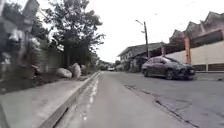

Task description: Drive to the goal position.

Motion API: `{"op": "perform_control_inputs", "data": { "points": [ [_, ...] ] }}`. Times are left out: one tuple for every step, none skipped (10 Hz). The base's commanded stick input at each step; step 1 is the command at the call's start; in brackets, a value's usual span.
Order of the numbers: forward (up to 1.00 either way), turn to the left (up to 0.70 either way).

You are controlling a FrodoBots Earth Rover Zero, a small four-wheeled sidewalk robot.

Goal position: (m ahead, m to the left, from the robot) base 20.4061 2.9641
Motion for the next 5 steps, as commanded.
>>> {"op": "perform_control_inputs", "data": {
  "points": [
    [1.00,0.00],
    [1.00,0.00],
    [1.00,0.00],
    [1.00,0.00],
    [1.00,0.00]
  ]
}}
